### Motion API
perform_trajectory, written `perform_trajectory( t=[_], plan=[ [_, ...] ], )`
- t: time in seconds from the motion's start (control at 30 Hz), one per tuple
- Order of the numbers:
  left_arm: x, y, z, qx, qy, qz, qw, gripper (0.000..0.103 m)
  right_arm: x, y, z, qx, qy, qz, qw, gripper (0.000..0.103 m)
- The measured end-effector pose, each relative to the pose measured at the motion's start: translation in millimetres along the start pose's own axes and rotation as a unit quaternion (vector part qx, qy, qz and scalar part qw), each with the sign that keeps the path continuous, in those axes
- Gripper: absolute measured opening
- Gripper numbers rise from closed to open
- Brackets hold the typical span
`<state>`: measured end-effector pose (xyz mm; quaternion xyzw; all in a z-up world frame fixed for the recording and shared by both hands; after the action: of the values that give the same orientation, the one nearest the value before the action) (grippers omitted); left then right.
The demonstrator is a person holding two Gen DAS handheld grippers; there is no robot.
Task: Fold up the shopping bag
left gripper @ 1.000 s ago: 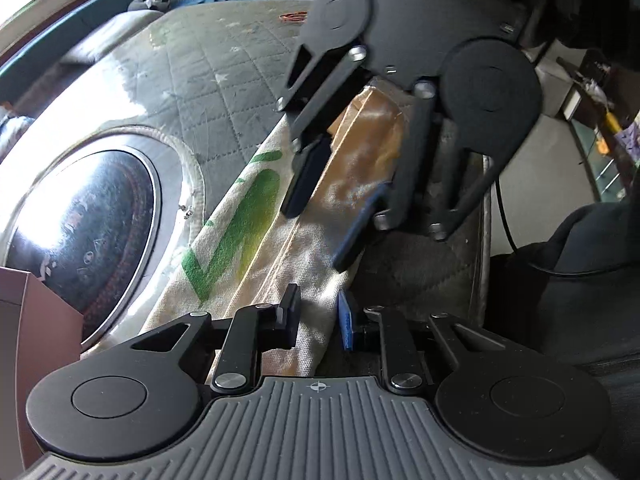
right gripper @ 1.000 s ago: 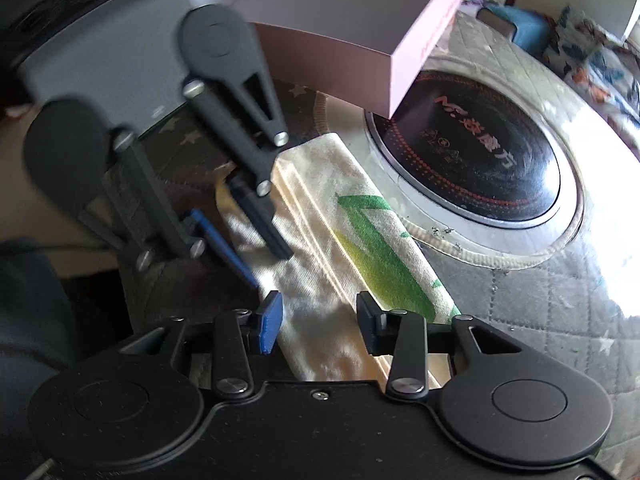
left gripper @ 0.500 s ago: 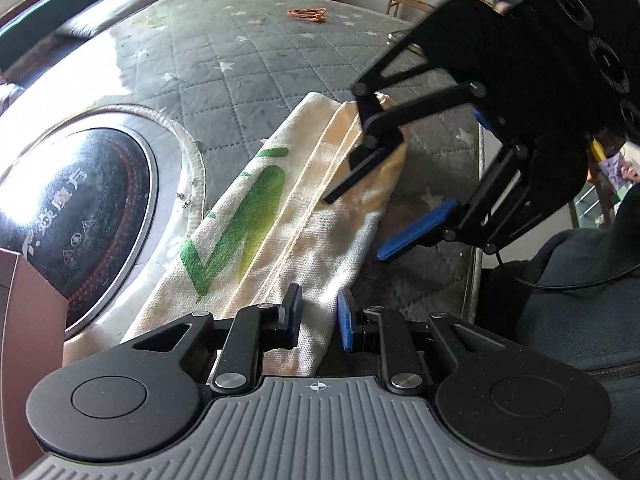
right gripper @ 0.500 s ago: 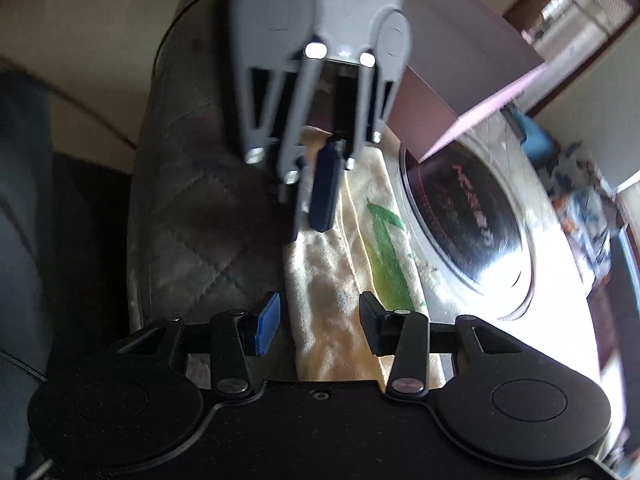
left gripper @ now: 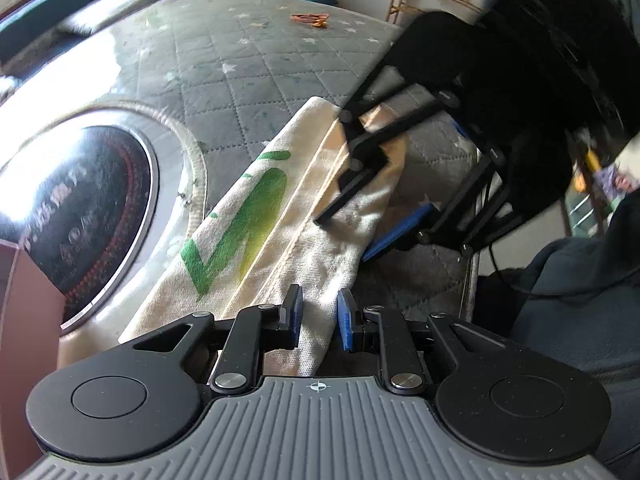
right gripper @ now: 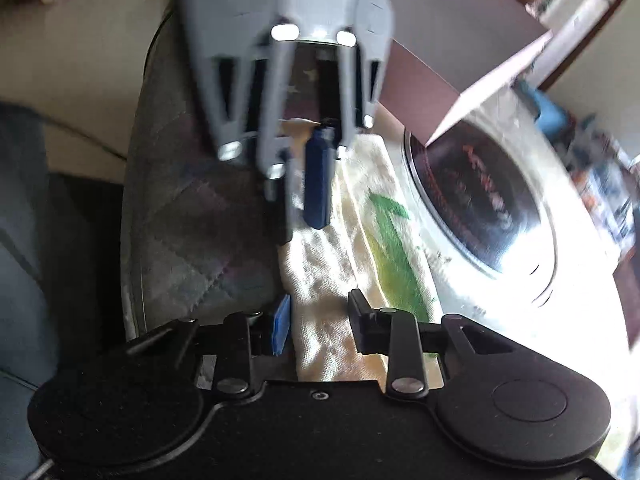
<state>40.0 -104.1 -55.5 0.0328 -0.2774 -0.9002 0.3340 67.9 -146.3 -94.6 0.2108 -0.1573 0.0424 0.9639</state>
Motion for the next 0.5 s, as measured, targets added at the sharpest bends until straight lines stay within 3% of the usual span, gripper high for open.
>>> perform_trajectory(
  t=[0.27, 0.5],
  plan=[
    [30.5, -1.6, -3.0, 0.014, 0.048, -0.088, 0.9948, 0.03, 28.1, -7.2, -2.2, 0.01, 0.062, -0.072, 0.995, 0.036],
    [37.8, 1.0, -10.4, 0.021, 0.073, -0.126, 0.9891, 0.03, 33.8, -11.3, 1.3, 0.018, 0.095, -0.112, 0.989, 0.036]
  ],
)
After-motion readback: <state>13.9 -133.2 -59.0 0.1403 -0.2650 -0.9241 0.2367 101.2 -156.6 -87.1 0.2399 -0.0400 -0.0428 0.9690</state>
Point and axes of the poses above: each gripper's, at about its wrist camera, not at the fingertips, and z roughly against the way its jaws point, x to its right, y to its top, the point moved 2 cm from there along -z, roughly the way its jaws point, and after that the axes turned 9 degrees about z, right-handed, at the moved point
